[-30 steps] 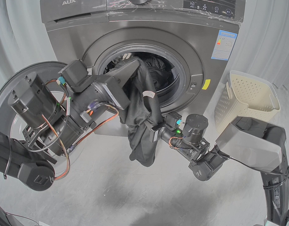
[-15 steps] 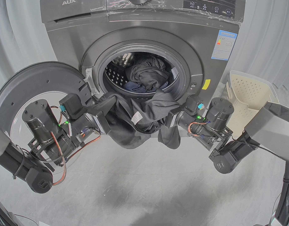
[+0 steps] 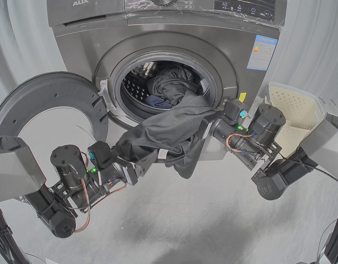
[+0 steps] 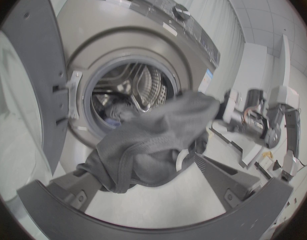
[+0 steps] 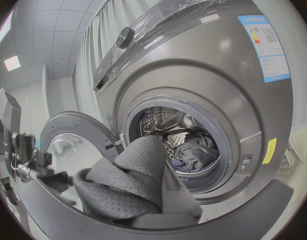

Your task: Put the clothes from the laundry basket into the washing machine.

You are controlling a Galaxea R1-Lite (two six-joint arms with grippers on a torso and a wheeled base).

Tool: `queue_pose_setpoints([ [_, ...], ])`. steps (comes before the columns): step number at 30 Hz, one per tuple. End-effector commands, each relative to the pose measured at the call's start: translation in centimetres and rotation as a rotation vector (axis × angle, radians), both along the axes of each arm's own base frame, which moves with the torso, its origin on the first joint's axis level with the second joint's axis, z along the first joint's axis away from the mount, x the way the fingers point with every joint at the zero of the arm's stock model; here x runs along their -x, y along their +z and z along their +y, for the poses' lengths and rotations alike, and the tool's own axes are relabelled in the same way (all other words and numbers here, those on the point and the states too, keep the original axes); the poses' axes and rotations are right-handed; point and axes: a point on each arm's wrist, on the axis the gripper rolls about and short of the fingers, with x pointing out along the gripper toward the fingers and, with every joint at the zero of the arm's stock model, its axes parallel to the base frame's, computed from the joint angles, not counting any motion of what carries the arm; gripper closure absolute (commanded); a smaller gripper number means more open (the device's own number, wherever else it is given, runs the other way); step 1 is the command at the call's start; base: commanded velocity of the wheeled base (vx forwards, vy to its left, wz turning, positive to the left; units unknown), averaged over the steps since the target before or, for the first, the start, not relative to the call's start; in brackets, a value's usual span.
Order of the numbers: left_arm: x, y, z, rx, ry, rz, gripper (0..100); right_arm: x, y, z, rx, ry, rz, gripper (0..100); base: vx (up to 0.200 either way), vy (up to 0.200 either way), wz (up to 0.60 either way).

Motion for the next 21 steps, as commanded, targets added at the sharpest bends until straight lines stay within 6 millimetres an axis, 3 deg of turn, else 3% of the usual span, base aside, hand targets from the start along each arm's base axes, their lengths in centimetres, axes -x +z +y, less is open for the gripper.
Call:
queue_pose_setpoints([
  [1,4.1,-3.8,0.5,-0.121,-0.116,0.18,0,-0.8,2.0,-0.2,-0.051,-0.033,-0.056,100,0.0,0.0,0.0],
  [4,5.2,-4.5,0.8,-0.17,-0.186,0.203,0,-0.8,2.4,0.0,-0.062,-0.04,-0.063,100,0.0,0.0,0.0],
  [9,4.6,-3.8,0.1,-0.165,-0.197,0.147,0,-0.4,1.8,0.5,-0.049,-0.026,-0.042,100,0.0,0.0,0.0],
  [14,2.0,-0.8,-1.7,-0.07,-0.192,-0.002,0,0.4,0.8,1.7,-0.03,0.011,-0.014,100,0.0,0.0,0.0],
  [21,-0.4,-0.7,-4.5,-0.031,-0.223,-0.059,0,0.8,-0.4,3.2,-0.012,0.038,0.013,100,0.0,0.0,0.0],
])
